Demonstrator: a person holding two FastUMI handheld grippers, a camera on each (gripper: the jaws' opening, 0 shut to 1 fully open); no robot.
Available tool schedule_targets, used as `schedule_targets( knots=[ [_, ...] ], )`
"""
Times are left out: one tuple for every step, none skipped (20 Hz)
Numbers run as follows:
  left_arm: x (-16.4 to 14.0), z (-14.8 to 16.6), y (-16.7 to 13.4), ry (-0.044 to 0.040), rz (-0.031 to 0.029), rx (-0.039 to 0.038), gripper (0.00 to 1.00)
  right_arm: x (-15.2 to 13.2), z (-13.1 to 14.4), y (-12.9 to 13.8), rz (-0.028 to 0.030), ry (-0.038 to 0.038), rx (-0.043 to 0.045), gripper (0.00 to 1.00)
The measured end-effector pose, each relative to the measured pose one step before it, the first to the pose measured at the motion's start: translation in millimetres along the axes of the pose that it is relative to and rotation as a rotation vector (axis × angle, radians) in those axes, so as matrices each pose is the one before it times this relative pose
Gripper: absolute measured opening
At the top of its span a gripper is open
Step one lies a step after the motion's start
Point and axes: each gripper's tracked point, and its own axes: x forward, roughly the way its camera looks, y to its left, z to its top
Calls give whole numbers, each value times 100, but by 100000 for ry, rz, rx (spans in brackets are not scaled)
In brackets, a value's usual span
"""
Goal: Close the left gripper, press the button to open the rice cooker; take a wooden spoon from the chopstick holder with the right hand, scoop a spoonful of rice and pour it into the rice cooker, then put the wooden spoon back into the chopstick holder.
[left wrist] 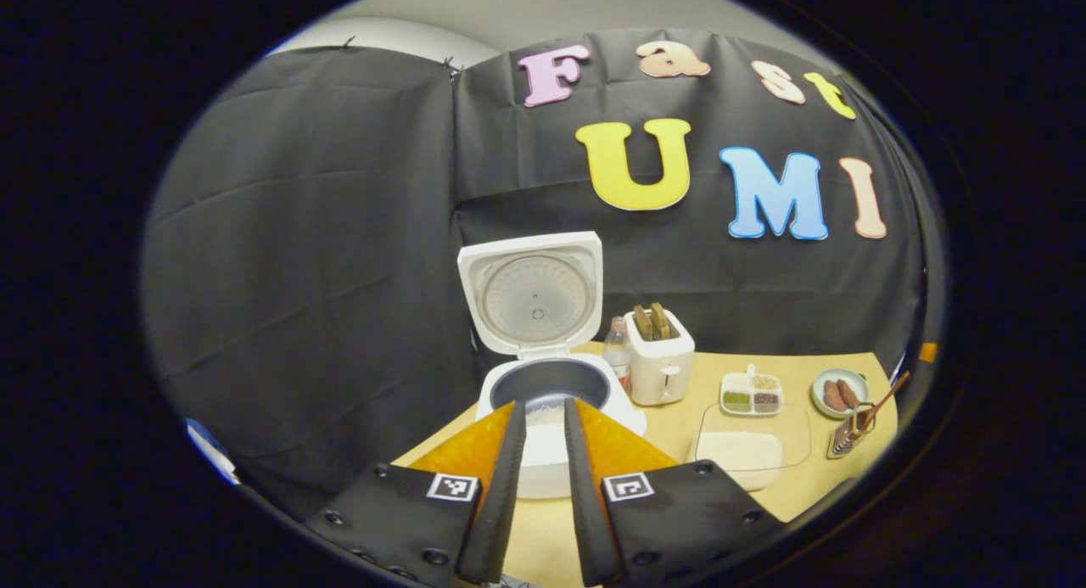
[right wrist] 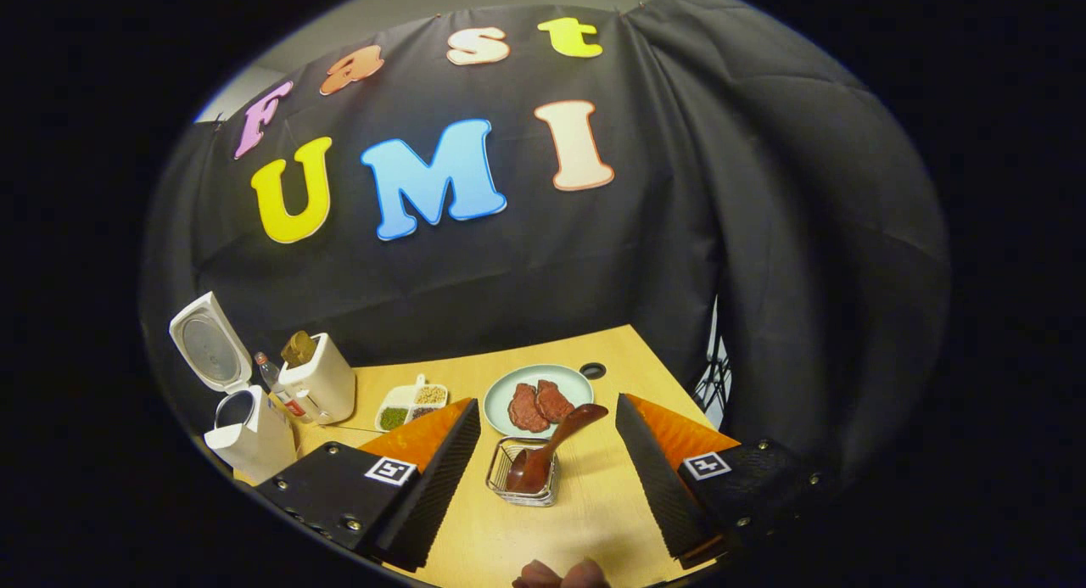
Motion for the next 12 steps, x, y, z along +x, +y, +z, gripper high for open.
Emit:
schedule_targets(
  knots=[
    [-1267,251,-551,-915,645,-670,43,1321,-669,-681,915,799,1109,98],
    [-1213,298,-643,-680,254,-583,48,1301,-535,-488,665,875,710,98],
    [-1012,133,-372,17,709,-30,55,1321,-700,-509,213,962,480,98],
    [-809,-23,-129,803,1189,554,65,1155,-565,-235,815,1368,1001,98],
    [-854,-134,-21,338,1862,674,75,1066,-406,-100,1600,674,1226,98],
    [-752,82,-259,-65,663,405,84,928,-228,-141,823,-322,645,99],
    [-759,75,-435,-75,285,436,84,981,-461,-181,659,652,338,99],
    [-780,336,-502,202,-103,567,84,878,-499,-47,304,818,456,98],
    [-654,-104,-344,-14,-431,774,83,942,-235,-50,334,657,876,98],
    [-453,-177,-157,117,-58,894,84,740,-289,43,354,1108,1327,99],
    [-279,-285,-136,776,-188,384,85,411,-363,55,570,583,1545,98],
    [-414,-236,-229,624,-840,-152,87,792,-90,35,-55,405,1458,98]
  ],
)
